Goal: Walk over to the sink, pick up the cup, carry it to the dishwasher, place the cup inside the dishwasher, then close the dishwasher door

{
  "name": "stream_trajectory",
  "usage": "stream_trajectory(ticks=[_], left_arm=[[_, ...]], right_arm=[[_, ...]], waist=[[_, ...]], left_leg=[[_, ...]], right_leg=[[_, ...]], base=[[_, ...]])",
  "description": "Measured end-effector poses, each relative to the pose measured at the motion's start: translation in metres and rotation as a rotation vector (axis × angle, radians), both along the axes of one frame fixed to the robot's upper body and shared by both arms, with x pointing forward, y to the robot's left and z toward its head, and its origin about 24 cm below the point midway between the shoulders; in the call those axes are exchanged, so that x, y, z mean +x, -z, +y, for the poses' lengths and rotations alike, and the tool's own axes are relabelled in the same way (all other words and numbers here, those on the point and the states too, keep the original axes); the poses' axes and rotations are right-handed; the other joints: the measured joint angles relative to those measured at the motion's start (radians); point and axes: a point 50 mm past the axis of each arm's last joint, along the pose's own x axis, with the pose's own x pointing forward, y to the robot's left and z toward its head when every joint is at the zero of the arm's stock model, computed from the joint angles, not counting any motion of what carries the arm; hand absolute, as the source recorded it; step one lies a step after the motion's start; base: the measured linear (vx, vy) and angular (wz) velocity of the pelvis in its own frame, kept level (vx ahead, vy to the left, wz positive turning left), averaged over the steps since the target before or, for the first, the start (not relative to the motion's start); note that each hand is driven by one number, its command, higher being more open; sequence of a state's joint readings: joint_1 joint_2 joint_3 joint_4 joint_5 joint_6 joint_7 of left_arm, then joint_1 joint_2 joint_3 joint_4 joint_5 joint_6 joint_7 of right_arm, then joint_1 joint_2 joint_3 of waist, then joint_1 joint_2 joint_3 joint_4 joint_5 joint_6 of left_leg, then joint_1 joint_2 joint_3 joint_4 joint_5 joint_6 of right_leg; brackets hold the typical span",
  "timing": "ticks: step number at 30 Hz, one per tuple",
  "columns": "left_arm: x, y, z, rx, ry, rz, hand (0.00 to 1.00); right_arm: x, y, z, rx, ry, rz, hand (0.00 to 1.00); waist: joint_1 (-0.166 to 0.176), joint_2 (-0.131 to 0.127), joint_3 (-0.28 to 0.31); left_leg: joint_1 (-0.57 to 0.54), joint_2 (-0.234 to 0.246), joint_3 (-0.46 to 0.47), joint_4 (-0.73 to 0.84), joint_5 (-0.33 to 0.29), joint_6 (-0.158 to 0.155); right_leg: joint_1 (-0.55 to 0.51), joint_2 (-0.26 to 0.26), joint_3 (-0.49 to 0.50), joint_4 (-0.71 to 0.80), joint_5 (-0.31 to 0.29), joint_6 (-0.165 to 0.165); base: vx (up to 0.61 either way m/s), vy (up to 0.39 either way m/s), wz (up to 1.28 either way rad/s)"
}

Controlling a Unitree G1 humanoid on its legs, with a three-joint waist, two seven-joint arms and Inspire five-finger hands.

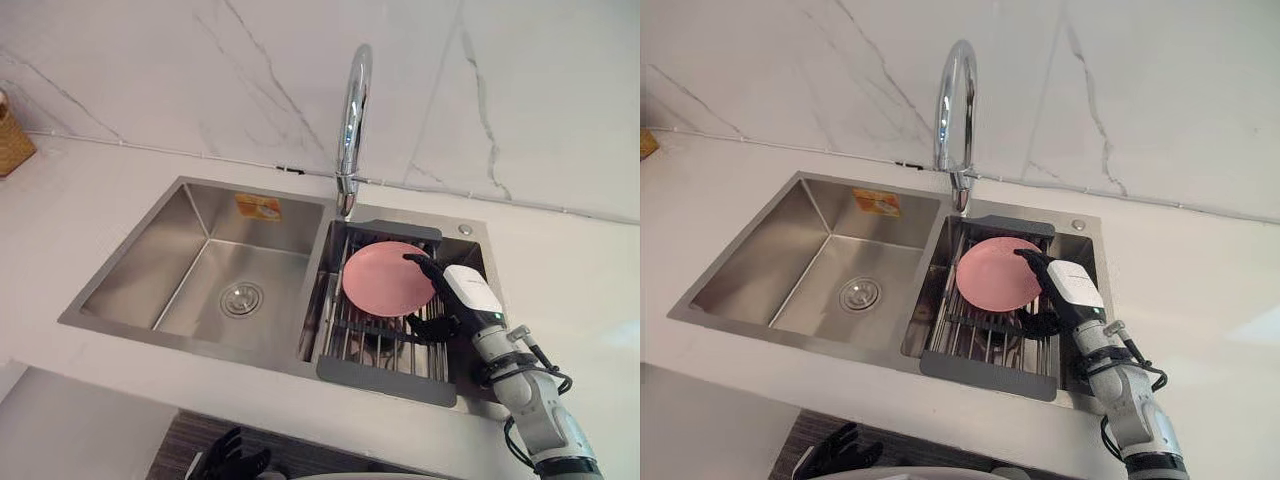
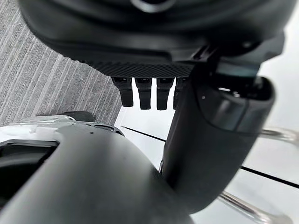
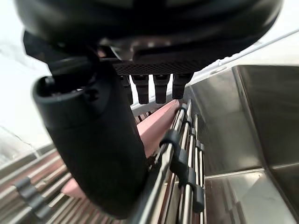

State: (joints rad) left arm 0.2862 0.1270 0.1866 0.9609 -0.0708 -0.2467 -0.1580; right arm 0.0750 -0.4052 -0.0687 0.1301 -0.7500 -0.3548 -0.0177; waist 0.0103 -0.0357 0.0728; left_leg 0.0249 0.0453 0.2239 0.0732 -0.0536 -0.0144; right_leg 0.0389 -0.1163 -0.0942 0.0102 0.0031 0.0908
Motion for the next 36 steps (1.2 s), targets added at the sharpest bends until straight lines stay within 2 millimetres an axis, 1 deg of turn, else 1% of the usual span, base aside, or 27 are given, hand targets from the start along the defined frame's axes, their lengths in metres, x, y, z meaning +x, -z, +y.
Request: stream_trajectory(ticks=[4,8,11,16,22,23,26,27,29,32,36], left_arm=[[0.001,0.000,0.001,-0.003,-0.008,-0.001,0.90],[0.003,-0.002,0.004,0.007,-0.006,-0.010,0.90],[0.003,-0.002,0.004,0.008,-0.007,-0.011,0.90],[0.003,-0.002,0.004,0.005,-0.016,-0.013,0.90],[0.003,-0.002,0.005,0.005,-0.023,-0.015,0.90],[0.003,-0.002,0.005,0.005,-0.029,-0.017,0.90],[0.000,-0.002,0.004,0.002,-0.050,-0.017,0.90],[-0.001,-0.002,0.004,0.001,-0.059,-0.022,0.90],[0.000,-0.002,0.003,0.002,-0.057,-0.027,0.90],[0.000,-0.003,0.003,0.007,-0.050,-0.037,0.90],[-0.002,-0.003,0.003,0.008,-0.057,-0.040,0.90]], right_arm=[[0.006,-0.001,0.000,-0.009,0.021,-0.020,0.30],[0.011,-0.003,-0.001,-0.036,0.029,-0.037,0.30],[0.014,-0.002,0.000,-0.029,0.027,-0.035,0.30],[0.014,-0.002,0.001,-0.029,0.022,-0.035,0.30],[0.012,-0.005,0.003,-0.023,-0.005,-0.051,0.30],[0.010,-0.007,0.005,-0.018,-0.011,-0.061,0.30],[0.004,-0.021,0.010,0.014,-0.046,-0.120,0.30],[0.000,-0.029,0.013,0.044,-0.061,-0.162,0.30],[-0.005,-0.037,0.016,0.069,-0.081,-0.201,0.30],[-0.014,-0.049,0.015,0.121,-0.080,-0.263,0.30],[-0.024,-0.059,0.011,0.162,-0.058,-0.322,0.30]], waist=[[0.000,-0.002,0.004],[0.001,-0.015,0.014],[0.003,-0.018,0.015],[0.013,-0.019,0.016],[0.012,-0.018,0.016],[0.012,-0.017,0.017],[0.001,-0.014,0.019],[0.000,-0.013,0.019],[-0.001,-0.013,0.019],[-0.004,-0.012,0.019],[-0.013,-0.012,0.018]], left_leg=[[-0.003,-0.001,-0.005,0.002,0.000,0.000],[-0.006,-0.001,-0.012,0.006,0.000,0.000],[-0.006,-0.005,-0.014,0.006,0.000,0.001],[-0.005,-0.006,-0.020,0.006,0.001,0.001],[0.001,-0.005,-0.018,0.003,0.000,0.001],[0.001,-0.005,-0.018,0.003,0.000,0.000],[0.002,-0.004,-0.016,0.002,0.000,0.000],[0.004,-0.003,-0.014,0.001,-0.001,-0.001],[0.006,-0.001,-0.013,0.001,-0.001,-0.001],[0.007,-0.001,-0.013,0.002,-0.001,-0.001],[0.005,0.005,-0.016,0.010,-0.003,-0.002]], right_leg=[[0.000,-0.001,-0.004,0.001,0.000,0.000],[0.003,-0.002,-0.012,0.001,0.000,0.000],[0.004,-0.005,-0.013,0.002,-0.001,0.000],[0.007,-0.006,-0.018,0.002,-0.003,-0.001],[0.010,-0.005,-0.016,0.002,-0.004,-0.001],[0.010,-0.005,-0.015,0.002,-0.004,-0.001],[0.011,-0.004,-0.014,0.002,-0.004,-0.001],[0.011,-0.003,-0.011,0.002,-0.004,-0.001],[0.012,-0.002,-0.010,0.002,-0.005,-0.002],[0.014,-0.001,-0.006,0.004,-0.007,-0.004],[0.018,0.000,-0.007,0.011,-0.013,-0.007]], base=[[-0.01,0.002,0.02],[-0.01,-0.001,0.04],[0.00,0.000,0.00],[-0.02,0.006,0.03],[0.00,0.000,0.00],[0.00,0.000,0.00],[0.00,0.000,-0.01],[0.00,0.000,-0.04],[0.00,0.000,-0.02],[0.00,0.000,0.00],[0.00,0.000,0.01]])
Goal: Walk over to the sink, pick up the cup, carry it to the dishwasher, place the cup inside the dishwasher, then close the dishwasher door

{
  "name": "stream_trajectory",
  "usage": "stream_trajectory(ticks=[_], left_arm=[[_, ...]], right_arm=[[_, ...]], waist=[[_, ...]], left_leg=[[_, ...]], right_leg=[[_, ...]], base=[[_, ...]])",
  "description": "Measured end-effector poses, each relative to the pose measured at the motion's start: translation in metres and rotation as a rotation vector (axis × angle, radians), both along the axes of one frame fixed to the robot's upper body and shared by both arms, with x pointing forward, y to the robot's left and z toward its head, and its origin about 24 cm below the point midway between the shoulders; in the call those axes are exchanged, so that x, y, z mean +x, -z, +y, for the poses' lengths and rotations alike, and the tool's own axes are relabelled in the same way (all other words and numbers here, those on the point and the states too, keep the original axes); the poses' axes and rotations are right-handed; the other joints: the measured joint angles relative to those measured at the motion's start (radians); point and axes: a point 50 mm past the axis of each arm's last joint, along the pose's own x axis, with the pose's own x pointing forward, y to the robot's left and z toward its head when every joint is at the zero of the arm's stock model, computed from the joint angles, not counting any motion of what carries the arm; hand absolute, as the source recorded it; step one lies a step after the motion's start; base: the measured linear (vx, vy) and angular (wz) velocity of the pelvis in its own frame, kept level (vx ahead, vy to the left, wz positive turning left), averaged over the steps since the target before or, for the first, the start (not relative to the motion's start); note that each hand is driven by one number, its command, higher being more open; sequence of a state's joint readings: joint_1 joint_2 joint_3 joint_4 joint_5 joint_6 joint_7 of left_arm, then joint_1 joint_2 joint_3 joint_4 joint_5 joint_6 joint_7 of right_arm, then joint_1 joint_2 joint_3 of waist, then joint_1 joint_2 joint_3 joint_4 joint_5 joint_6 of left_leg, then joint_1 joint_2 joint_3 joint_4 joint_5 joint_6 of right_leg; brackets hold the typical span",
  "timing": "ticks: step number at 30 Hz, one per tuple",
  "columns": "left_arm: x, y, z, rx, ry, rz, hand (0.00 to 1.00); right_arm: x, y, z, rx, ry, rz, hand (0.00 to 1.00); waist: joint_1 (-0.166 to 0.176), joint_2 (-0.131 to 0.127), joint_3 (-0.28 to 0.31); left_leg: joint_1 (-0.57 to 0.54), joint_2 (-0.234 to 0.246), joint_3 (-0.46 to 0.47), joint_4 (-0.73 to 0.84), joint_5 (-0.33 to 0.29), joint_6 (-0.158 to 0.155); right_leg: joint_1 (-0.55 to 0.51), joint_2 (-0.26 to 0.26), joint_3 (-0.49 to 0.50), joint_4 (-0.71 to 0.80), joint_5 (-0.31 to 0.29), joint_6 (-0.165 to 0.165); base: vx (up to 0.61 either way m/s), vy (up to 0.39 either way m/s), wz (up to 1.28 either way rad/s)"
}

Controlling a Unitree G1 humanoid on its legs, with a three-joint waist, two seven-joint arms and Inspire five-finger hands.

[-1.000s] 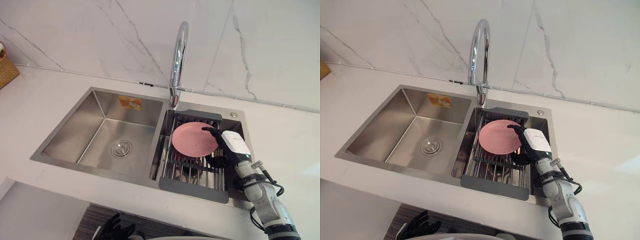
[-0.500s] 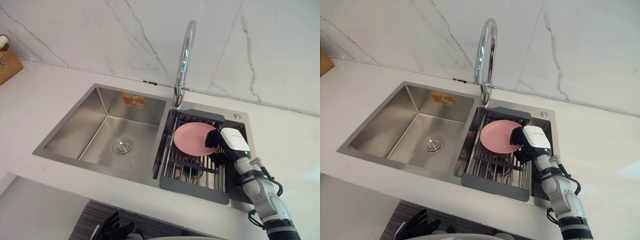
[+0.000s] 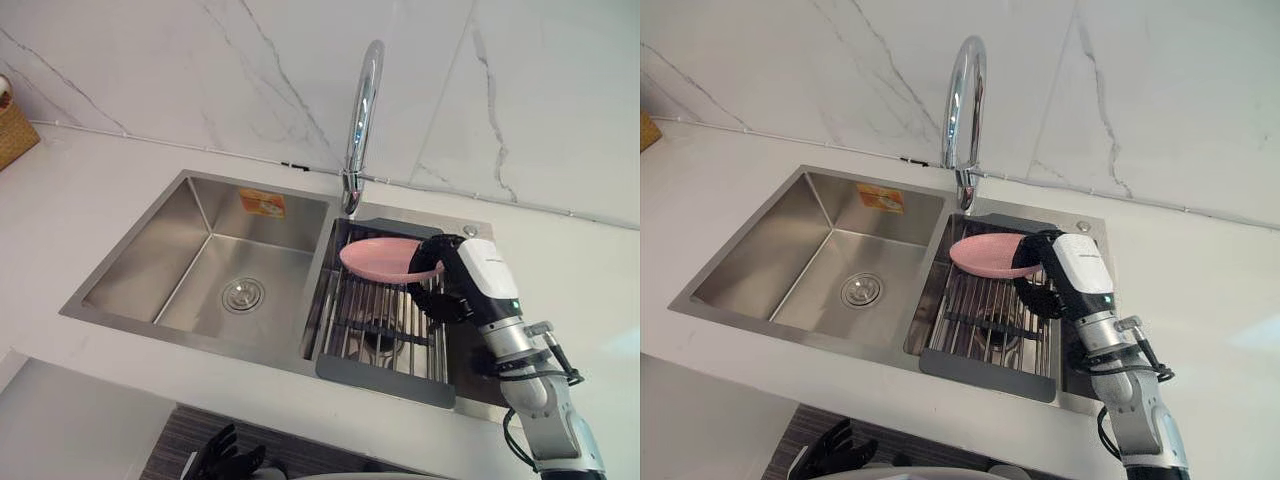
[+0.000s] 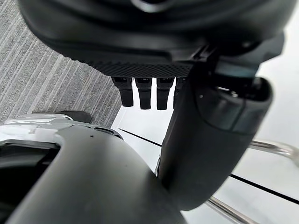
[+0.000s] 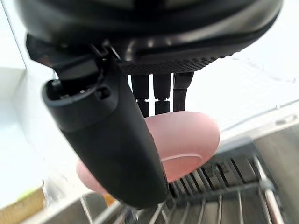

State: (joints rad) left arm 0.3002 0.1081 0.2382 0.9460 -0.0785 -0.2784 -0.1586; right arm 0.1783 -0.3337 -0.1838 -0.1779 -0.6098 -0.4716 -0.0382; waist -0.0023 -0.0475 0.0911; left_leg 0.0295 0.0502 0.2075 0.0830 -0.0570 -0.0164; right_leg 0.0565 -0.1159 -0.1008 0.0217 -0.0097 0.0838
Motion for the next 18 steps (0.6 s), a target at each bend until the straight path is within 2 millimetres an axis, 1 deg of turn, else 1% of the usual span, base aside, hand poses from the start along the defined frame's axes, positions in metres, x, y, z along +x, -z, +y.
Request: stream_trajectory(ticks=[1,2,3,5,7,9,10,12,14,15,16,17,18], left_arm=[[-0.001,0.000,0.000,0.000,-0.009,-0.003,0.90],[-0.003,0.000,-0.001,-0.001,-0.022,-0.011,0.90],[-0.003,0.000,-0.003,-0.003,-0.028,-0.018,0.90],[-0.003,0.000,-0.008,-0.014,-0.072,-0.046,0.90],[-0.003,-0.001,-0.008,-0.013,-0.074,-0.052,0.90],[-0.003,0.000,-0.009,-0.020,-0.064,-0.051,0.90],[-0.003,0.000,-0.009,-0.021,-0.061,-0.050,0.90],[-0.002,0.000,-0.010,-0.029,-0.054,-0.053,0.90],[0.002,0.000,-0.010,-0.033,-0.050,-0.062,0.90],[0.002,-0.001,-0.009,-0.030,-0.057,-0.062,0.90],[0.003,-0.001,-0.009,-0.031,-0.059,-0.060,0.90],[0.003,0.000,-0.010,-0.034,-0.062,-0.053,0.90],[0.001,0.001,-0.011,-0.038,-0.068,-0.046,0.90]], right_arm=[[-0.003,-0.003,-0.001,0.013,0.014,-0.021,0.30],[-0.006,-0.007,0.000,0.026,0.020,-0.038,0.30],[-0.007,-0.009,0.000,0.031,0.018,-0.047,0.30],[-0.010,-0.018,0.005,0.027,-0.003,-0.093,0.30],[-0.013,-0.025,0.009,0.029,-0.023,-0.140,0.30],[-0.014,-0.029,0.010,0.043,-0.017,-0.189,0.30],[-0.014,-0.029,0.009,0.047,-0.011,-0.194,0.30],[-0.014,-0.029,0.008,0.062,0.010,-0.209,0.30],[-0.014,-0.028,0.009,0.086,0.028,-0.216,0.30],[-0.014,-0.026,0.013,0.087,0.034,-0.219,0.30],[-0.014,-0.026,0.014,0.086,0.035,-0.220,0.30],[-0.014,-0.026,0.014,0.088,0.034,-0.221,0.30],[-0.014,-0.026,0.015,0.088,0.034,-0.223,0.30]], waist=[[-0.004,0.001,0.000],[-0.005,0.006,0.003],[-0.005,0.011,0.005],[0.003,0.035,0.008],[-0.001,0.041,0.009],[-0.020,0.040,0.009],[-0.022,0.040,0.009],[-0.025,0.035,0.013],[-0.013,0.031,0.016],[-0.010,0.022,0.020],[-0.010,0.023,0.020],[-0.010,0.027,0.022],[-0.010,0.032,0.024]], left_leg=[[-0.013,0.005,0.000,0.034,-0.018,-0.002],[-0.036,0.024,0.006,0.104,-0.056,-0.006],[-0.048,0.038,0.010,0.148,-0.080,-0.008],[-0.079,0.089,-0.004,0.286,-0.161,-0.013],[-0.088,0.093,-0.048,0.311,-0.178,-0.018],[-0.095,0.079,-0.044,0.304,-0.176,-0.015],[-0.095,0.075,-0.044,0.303,-0.174,-0.013],[-0.095,0.056,-0.044,0.301,-0.168,-0.002],[-0.095,0.047,-0.025,0.300,-0.166,0.003],[-0.090,0.048,0.003,0.306,-0.167,0.010],[-0.085,0.051,0.019,0.305,-0.165,0.014],[-0.077,0.060,0.046,0.297,-0.161,0.021],[-0.068,0.070,0.064,0.285,-0.158,0.023]], right_leg=[[-0.001,0.004,0.004,0.003,-0.001,-0.002],[-0.006,0.015,0.019,0.013,-0.006,-0.007],[-0.008,0.025,0.028,0.022,-0.010,-0.009],[-0.021,0.065,0.081,0.054,-0.022,-0.014],[-0.044,0.079,0.115,0.084,-0.022,-0.014],[-0.077,0.070,0.134,0.114,-0.022,-0.012],[-0.083,0.066,0.137,0.121,-0.023,-0.010],[-0.102,0.051,0.148,0.141,-0.023,-0.002],[-0.121,0.045,0.165,0.151,-0.015,0.011],[-0.125,0.037,0.160,0.141,-0.023,-0.003],[-0.128,0.025,0.127,0.140,-0.027,-0.021],[-0.131,0.012,0.078,0.141,-0.038,-0.084],[-0.131,0.006,0.052,0.140,-0.049,-0.108]], base=[[-0.02,-0.002,-0.12],[-0.03,-0.011,-0.21],[-0.03,-0.020,-0.42],[-0.04,-0.001,-0.68],[-0.04,0.016,-0.60],[-0.09,0.036,-0.31],[-0.09,0.039,-0.09],[-0.12,0.061,-0.11],[-0.13,0.063,-0.37],[-0.12,0.060,-0.51],[-0.12,0.075,-0.60],[-0.09,0.071,-0.53],[-0.13,0.034,-1.05]])
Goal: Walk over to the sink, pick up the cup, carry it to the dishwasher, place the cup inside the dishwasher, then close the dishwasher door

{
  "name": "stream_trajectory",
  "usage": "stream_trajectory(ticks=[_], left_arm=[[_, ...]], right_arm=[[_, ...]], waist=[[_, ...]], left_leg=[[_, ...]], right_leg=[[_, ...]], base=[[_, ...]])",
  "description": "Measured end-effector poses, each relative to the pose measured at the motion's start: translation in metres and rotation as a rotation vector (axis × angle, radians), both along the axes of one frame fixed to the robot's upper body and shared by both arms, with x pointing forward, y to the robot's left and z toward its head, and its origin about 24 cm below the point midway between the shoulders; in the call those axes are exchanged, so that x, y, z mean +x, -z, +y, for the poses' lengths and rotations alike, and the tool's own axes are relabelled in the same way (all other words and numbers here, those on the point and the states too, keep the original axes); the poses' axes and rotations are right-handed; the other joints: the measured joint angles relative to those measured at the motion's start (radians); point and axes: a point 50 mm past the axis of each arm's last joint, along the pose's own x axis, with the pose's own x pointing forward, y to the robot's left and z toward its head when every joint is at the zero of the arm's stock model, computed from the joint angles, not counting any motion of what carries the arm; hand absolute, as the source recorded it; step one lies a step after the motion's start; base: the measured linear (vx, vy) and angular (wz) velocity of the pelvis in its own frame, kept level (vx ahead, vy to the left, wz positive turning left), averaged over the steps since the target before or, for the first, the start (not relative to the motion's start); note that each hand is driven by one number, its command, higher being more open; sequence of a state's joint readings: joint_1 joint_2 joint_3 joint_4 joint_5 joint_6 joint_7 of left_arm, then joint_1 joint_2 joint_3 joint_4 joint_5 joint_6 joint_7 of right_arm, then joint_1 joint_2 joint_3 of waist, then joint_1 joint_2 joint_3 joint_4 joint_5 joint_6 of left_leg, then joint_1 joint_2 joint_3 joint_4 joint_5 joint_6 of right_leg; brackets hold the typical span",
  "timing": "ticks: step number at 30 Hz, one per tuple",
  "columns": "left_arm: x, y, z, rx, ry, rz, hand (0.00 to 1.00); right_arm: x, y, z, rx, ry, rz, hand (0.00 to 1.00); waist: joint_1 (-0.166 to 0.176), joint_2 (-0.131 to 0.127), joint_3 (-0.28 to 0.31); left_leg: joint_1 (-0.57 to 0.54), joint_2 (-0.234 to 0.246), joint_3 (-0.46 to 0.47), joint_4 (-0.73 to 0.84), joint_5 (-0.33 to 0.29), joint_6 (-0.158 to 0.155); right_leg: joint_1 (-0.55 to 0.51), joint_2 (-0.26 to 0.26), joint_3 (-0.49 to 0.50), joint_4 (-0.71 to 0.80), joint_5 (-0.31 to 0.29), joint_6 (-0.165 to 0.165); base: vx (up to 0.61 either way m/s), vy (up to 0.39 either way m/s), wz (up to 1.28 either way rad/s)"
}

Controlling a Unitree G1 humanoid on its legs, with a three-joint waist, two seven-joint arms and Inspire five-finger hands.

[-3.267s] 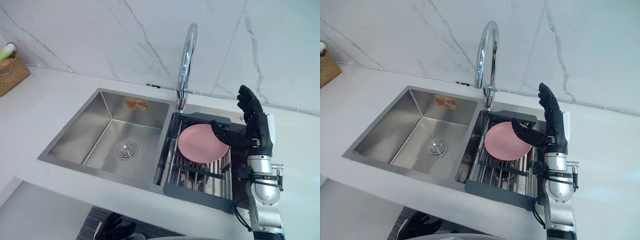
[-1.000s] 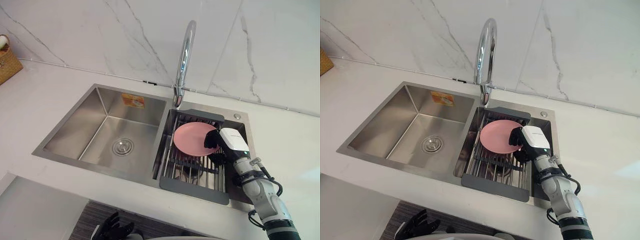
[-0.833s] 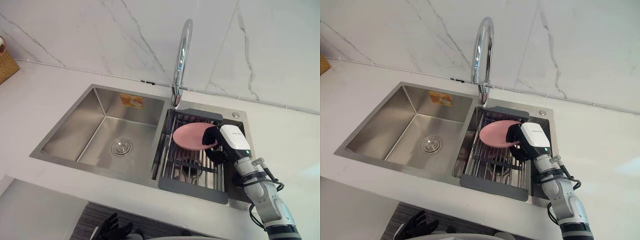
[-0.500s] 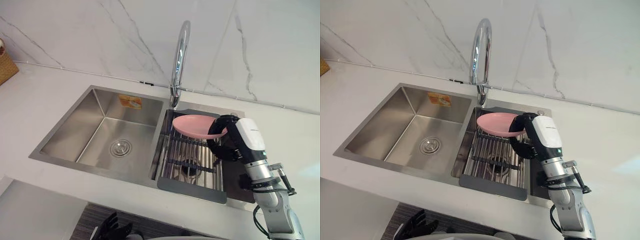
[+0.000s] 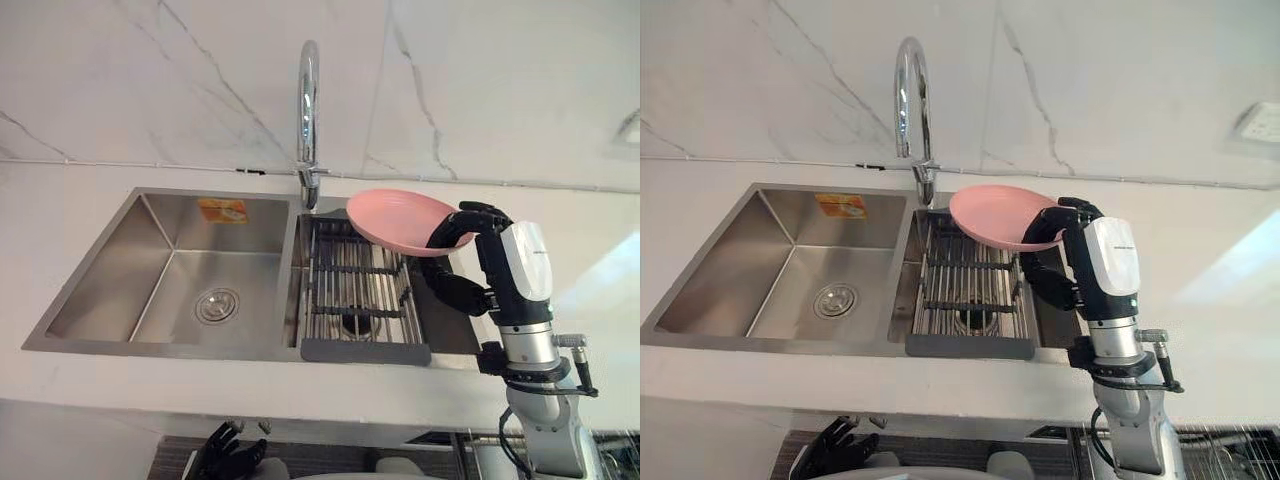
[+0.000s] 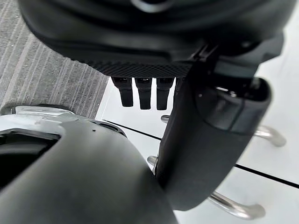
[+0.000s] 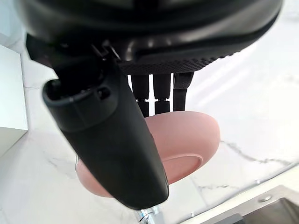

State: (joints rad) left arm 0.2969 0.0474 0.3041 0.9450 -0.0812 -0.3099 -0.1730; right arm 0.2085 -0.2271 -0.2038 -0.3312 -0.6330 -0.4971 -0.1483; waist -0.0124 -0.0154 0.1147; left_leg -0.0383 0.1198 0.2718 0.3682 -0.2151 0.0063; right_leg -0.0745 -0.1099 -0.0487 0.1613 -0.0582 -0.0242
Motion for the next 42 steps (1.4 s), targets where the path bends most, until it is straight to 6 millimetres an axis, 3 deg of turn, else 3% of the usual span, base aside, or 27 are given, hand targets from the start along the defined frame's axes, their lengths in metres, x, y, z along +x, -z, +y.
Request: stream_trajectory(ticks=[1,3,4,5,6,7,8,9,10,13,17,20,22,24,33,37,42], left_arm=[[-0.001,0.000,0.001,-0.001,-0.020,0.001,0.90],[-0.007,0.001,0.006,0.006,-0.056,0.017,0.90],[-0.009,0.000,0.009,0.010,-0.079,0.024,0.90],[-0.010,0.000,0.010,0.010,-0.104,0.024,0.90],[-0.010,0.001,0.009,0.008,-0.113,0.029,0.90],[-0.013,0.002,0.010,0.016,-0.135,0.046,0.90],[-0.017,0.002,0.014,0.028,-0.144,0.058,0.90],[-0.022,0.000,0.023,0.052,-0.135,0.074,0.90],[-0.025,0.000,0.027,0.061,-0.126,0.091,0.90],[-0.033,0.002,0.031,0.065,-0.125,0.154,0.90],[-0.049,0.005,0.028,0.050,-0.137,0.216,0.90],[-0.054,0.006,0.025,0.042,-0.139,0.224,0.90],[-0.048,0.005,0.025,0.038,-0.148,0.199,0.90],[-0.029,0.003,0.024,0.030,-0.145,0.136,0.90],[0.011,-0.004,0.024,0.026,-0.127,0.008,0.90],[0.038,-0.011,0.027,0.038,-0.100,-0.065,0.90],[0.081,-0.024,0.023,0.025,-0.077,-0.182,0.90]], right_arm=[[0.003,-0.003,0.004,0.000,-0.020,-0.021,0.30],[0.004,-0.004,0.009,-0.006,-0.045,-0.038,0.30],[0.004,-0.004,0.009,-0.013,-0.041,-0.047,0.30],[0.008,-0.006,0.007,-0.024,-0.038,-0.056,0.30],[0.011,-0.004,0.005,-0.022,-0.031,-0.051,0.30],[0.018,0.002,0.002,-0.006,-0.007,-0.018,0.30],[0.021,0.010,-0.002,-0.001,0.030,0.026,0.30],[0.020,0.015,-0.006,0.002,0.058,0.057,0.30],[0.020,0.018,-0.009,0.001,0.080,0.076,0.30],[0.014,0.030,-0.027,0.007,0.188,0.156,0.30],[-0.005,0.047,-0.069,0.025,0.411,0.268,0.30],[-0.013,0.063,-0.088,0.093,0.516,0.327,0.30],[-0.018,0.073,-0.090,0.171,0.569,0.322,0.30],[-0.019,0.077,-0.085,0.236,0.594,0.286,0.30],[-0.008,0.095,-0.088,0.477,0.667,0.306,0.30],[0.007,0.101,-0.087,0.548,0.641,0.346,0.30],[0.042,0.098,-0.089,0.692,0.620,0.381,0.30]], waist=[[0.010,-0.001,0.010],[0.010,-0.012,0.017],[0.003,-0.031,0.009],[0.005,-0.044,0.005],[0.005,-0.036,0.002],[0.016,-0.011,-0.003],[0.026,-0.008,-0.002],[0.019,-0.026,-0.008],[0.019,-0.037,-0.010],[0.006,-0.031,-0.010],[-0.020,0.008,-0.005],[-0.030,0.018,0.006],[-0.028,0.018,0.026],[-0.016,0.013,0.062],[0.030,0.015,0.140],[0.049,0.022,0.206],[0.074,0.026,0.303]], left_leg=[[0.025,0.018,0.069,-0.021,0.006,0.004],[0.037,0.022,0.120,-0.019,-0.002,0.005],[0.041,0.020,0.140,-0.004,-0.017,0.001],[0.023,0.013,0.144,0.024,-0.040,-0.014],[0.013,0.011,0.128,0.019,-0.041,-0.011],[0.023,0.019,0.111,-0.025,-0.033,-0.011],[0.039,0.040,0.144,-0.063,-0.017,-0.027],[0.050,0.029,0.152,-0.075,-0.012,-0.037],[0.054,0.023,0.150,-0.078,-0.010,-0.037],[0.075,0.015,0.142,-0.116,0.013,-0.045],[0.087,-0.003,0.180,-0.156,0.033,-0.037],[0.079,-0.008,0.181,-0.166,0.033,-0.037],[0.050,-0.010,0.189,-0.166,0.033,-0.036],[0.003,-0.010,0.204,-0.148,0.032,-0.028],[-0.104,0.009,0.202,-0.060,0.009,-0.017],[-0.162,0.023,0.200,-0.003,-0.007,-0.008],[-0.260,0.040,0.201,0.084,-0.027,0.012]], right_leg=[[-0.033,-0.037,-0.068,0.086,-0.009,0.003],[-0.080,-0.073,-0.136,0.245,-0.023,0.008],[-0.079,-0.092,-0.197,0.297,-0.038,0.013],[-0.069,-0.080,-0.222,0.226,-0.034,0.042],[-0.061,-0.058,-0.211,0.168,-0.004,0.071],[-0.015,-0.005,-0.198,0.018,0.050,0.041],[0.007,0.006,-0.223,-0.001,0.050,0.021],[0.024,0.003,-0.229,-0.018,0.053,0.022],[0.040,0.002,-0.228,-0.056,0.080,0.061],[0.057,0.036,-0.185,-0.142,0.125,0.048],[0.051,0.058,-0.118,-0.211,0.181,0.060],[0.026,0.059,-0.092,-0.207,0.185,0.060],[-0.027,0.058,-0.071,-0.185,0.186,0.060],[-0.081,0.053,-0.056,-0.182,0.191,0.051],[-0.164,0.051,-0.065,-0.157,0.204,0.045],[-0.215,0.051,-0.060,-0.119,0.210,0.053],[-0.300,0.046,-0.054,-0.089,0.215,0.047]], base=[[-0.19,0.006,-1.21],[-0.14,-0.014,-0.98],[-0.03,0.008,-0.75],[-0.03,0.017,-0.76],[-0.07,0.054,-1.01],[-0.09,0.035,-1.14],[-0.06,0.022,-1.12],[0.00,-0.020,-0.76],[0.03,-0.023,-0.64],[0.06,-0.017,-0.63],[0.12,-0.015,-0.45],[0.03,0.010,-0.31],[-0.04,0.007,-0.32],[-0.12,-0.009,-0.18],[-0.04,-0.005,-0.02],[-0.04,-0.001,-0.02],[-0.13,0.006,-0.03]])
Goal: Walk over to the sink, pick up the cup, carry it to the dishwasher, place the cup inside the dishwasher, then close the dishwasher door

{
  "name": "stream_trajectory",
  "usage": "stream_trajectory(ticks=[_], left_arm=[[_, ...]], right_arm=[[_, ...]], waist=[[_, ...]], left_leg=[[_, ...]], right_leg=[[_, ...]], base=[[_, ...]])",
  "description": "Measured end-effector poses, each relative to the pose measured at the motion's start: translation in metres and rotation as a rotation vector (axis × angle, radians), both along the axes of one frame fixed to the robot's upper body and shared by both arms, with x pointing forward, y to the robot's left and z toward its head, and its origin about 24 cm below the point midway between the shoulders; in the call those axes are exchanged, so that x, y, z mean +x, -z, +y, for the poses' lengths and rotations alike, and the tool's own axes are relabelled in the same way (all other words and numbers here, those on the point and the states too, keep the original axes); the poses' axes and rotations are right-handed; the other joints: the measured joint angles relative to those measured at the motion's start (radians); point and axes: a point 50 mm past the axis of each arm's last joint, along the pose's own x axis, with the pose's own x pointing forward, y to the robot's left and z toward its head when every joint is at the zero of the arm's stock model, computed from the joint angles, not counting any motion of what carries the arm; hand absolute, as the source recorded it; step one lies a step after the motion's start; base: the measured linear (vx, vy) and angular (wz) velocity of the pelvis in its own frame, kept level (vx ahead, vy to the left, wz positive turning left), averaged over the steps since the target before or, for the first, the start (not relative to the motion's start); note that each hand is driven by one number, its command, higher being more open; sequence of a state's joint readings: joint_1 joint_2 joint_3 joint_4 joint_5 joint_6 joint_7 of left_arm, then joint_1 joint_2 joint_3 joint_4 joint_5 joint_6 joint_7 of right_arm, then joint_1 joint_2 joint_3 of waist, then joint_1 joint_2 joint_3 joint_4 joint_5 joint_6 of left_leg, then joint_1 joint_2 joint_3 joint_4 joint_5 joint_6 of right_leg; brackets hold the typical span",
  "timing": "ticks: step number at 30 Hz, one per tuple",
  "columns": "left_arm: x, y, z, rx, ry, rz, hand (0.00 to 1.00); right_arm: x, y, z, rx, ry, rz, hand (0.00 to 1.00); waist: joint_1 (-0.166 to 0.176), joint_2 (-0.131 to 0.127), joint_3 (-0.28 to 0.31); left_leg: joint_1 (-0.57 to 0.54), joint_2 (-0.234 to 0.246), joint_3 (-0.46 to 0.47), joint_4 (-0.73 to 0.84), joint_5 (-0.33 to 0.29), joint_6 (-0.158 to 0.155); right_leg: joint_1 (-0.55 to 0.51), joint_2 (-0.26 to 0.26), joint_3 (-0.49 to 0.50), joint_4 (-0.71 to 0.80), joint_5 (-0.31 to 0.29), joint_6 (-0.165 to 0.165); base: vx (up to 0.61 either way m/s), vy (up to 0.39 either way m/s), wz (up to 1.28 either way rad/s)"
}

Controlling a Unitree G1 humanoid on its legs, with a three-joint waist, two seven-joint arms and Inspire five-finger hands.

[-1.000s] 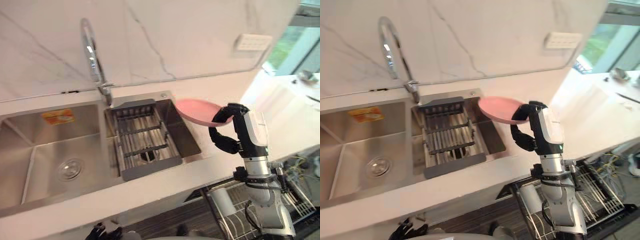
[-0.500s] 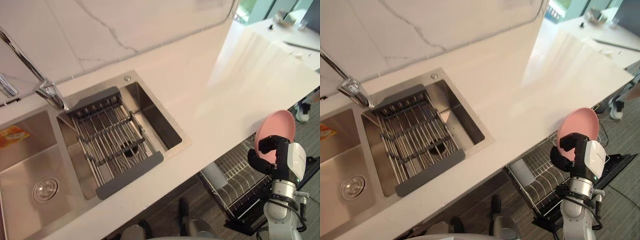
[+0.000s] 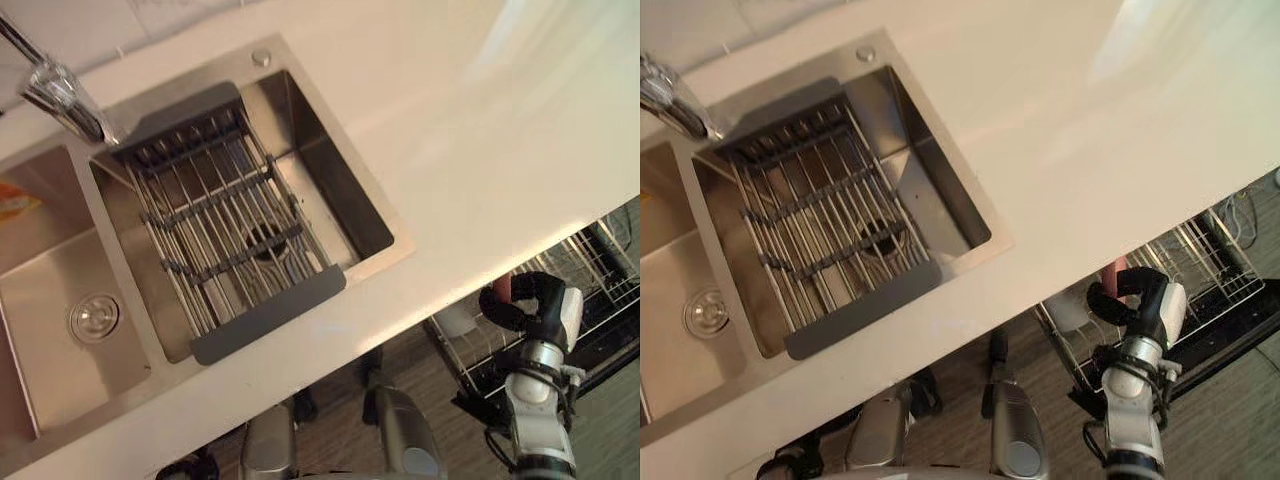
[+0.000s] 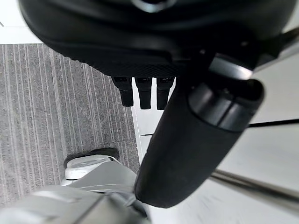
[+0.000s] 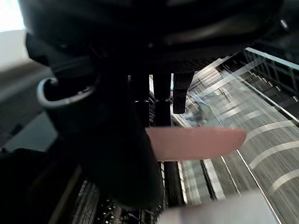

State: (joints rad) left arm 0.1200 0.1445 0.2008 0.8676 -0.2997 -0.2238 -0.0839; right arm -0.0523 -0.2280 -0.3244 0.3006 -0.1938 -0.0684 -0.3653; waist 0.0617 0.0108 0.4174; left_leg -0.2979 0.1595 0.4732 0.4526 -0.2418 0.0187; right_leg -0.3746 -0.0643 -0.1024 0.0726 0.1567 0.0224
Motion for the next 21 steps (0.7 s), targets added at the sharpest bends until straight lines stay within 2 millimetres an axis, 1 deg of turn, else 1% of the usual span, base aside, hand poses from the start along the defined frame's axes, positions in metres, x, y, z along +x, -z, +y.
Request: stream_trajectory(ticks=[2,3,4,5,8,9,10,14,15,16,18,20,21], left_arm=[[0.007,-0.002,-0.003,-0.004,0.015,-0.020,0.90],[0.012,-0.003,-0.005,-0.015,-0.003,-0.033,0.90],[0.014,-0.004,-0.006,-0.022,-0.010,-0.038,0.90],[0.015,-0.004,-0.007,-0.022,-0.008,-0.040,0.90],[0.016,-0.004,-0.007,-0.024,-0.006,-0.043,0.90],[0.016,-0.004,-0.008,-0.027,-0.008,-0.045,0.90],[0.016,-0.004,-0.008,-0.033,-0.016,-0.048,0.90],[0.018,-0.005,-0.008,-0.038,-0.020,-0.055,0.90],[0.018,-0.005,-0.009,-0.039,-0.019,-0.056,0.90],[0.018,-0.005,-0.010,-0.042,-0.019,-0.057,0.90],[0.017,-0.004,-0.012,-0.051,-0.024,-0.054,0.90],[0.010,-0.001,-0.012,-0.055,-0.036,-0.030,0.90],[0.008,0.000,-0.012,-0.055,-0.041,-0.024,0.90]], right_arm=[[0.004,-0.002,-0.003,0.009,0.002,-0.002,0.30],[0.008,-0.006,-0.008,0.010,0.006,-0.009,0.90],[0.011,-0.009,-0.012,0.016,0.011,-0.015,0.90],[0.012,-0.011,-0.016,0.019,0.018,-0.015,0.90],[0.019,-0.019,-0.026,0.040,0.044,-0.037,0.90],[0.021,-0.021,-0.027,0.041,0.047,-0.046,0.90],[0.025,-0.025,-0.028,0.043,0.050,-0.061,0.90],[0.026,-0.033,-0.028,0.031,0.051,-0.121,0.90],[0.025,-0.035,-0.028,0.026,0.052,-0.133,0.90],[0.023,-0.040,-0.027,0.012,0.049,-0.168,0.90],[0.014,-0.054,-0.021,-0.010,0.036,-0.254,0.90],[-0.005,-0.073,-0.013,-0.014,0.035,-0.402,0.90],[-0.010,-0.077,-0.011,-0.020,0.034,-0.432,0.90]], waist=[[0.005,0.000,0.014],[0.007,0.002,0.015],[0.007,0.003,0.016],[0.007,0.003,0.016],[0.006,0.005,0.017],[0.006,0.005,0.020],[0.006,0.005,0.022],[0.006,0.004,0.023],[0.006,0.004,0.023],[0.006,0.004,0.024],[0.005,0.000,0.028],[-0.003,-0.001,0.029],[-0.004,-0.001,0.029]], left_leg=[[-0.012,0.000,0.004,0.003,-0.001,0.003],[-0.034,0.002,0.006,0.002,0.000,0.007],[-0.044,0.001,0.008,0.006,0.001,0.008],[-0.052,-0.001,0.009,0.009,0.001,0.009],[-0.069,-0.007,0.006,0.013,0.001,0.009],[-0.070,-0.007,0.005,0.013,0.001,0.009],[-0.070,-0.008,0.002,0.013,0.001,0.009],[-0.069,-0.012,-0.004,0.013,0.001,0.009],[-0.069,-0.013,-0.004,0.012,0.001,0.009],[-0.066,-0.016,-0.004,0.009,0.001,0.010],[-0.053,-0.016,0.005,-0.008,0.001,0.011],[-0.030,-0.015,0.008,-0.013,-0.001,0.008],[-0.024,-0.015,0.008,-0.014,-0.002,0.006]], right_leg=[[-0.011,-0.005,-0.009,-0.003,-0.002,0.002],[-0.023,-0.011,-0.020,-0.012,-0.001,0.000],[-0.033,-0.013,-0.024,-0.015,0.004,-0.005],[-0.040,-0.017,-0.029,-0.018,0.024,-0.012],[-0.056,-0.017,-0.029,-0.017,0.035,-0.002],[-0.058,-0.017,-0.028,-0.015,0.040,0.005],[-0.060,-0.016,-0.026,-0.011,0.040,0.005],[-0.062,-0.019,-0.023,-0.007,0.028,-0.002],[-0.062,-0.021,-0.024,-0.009,0.026,0.000],[-0.062,-0.022,-0.025,-0.015,0.022,0.005],[-0.042,-0.026,-0.037,-0.036,0.022,0.005],[-0.021,-0.026,-0.043,-0.038,0.036,-0.003],[-0.016,-0.025,-0.043,-0.037,0.036,-0.003]], base=[[-0.10,-0.004,-0.04],[-0.07,-0.016,-0.05],[-0.02,-0.009,-0.03],[0.00,0.000,0.00],[0.01,-0.004,-0.01],[0.03,-0.019,-0.03],[0.01,-0.025,-0.05],[0.00,-0.006,-0.01],[-0.03,-0.011,0.01],[-0.04,-0.007,-0.02],[0.00,-0.010,-0.08],[0.08,-0.005,-0.04],[0.07,0.008,-0.01]])
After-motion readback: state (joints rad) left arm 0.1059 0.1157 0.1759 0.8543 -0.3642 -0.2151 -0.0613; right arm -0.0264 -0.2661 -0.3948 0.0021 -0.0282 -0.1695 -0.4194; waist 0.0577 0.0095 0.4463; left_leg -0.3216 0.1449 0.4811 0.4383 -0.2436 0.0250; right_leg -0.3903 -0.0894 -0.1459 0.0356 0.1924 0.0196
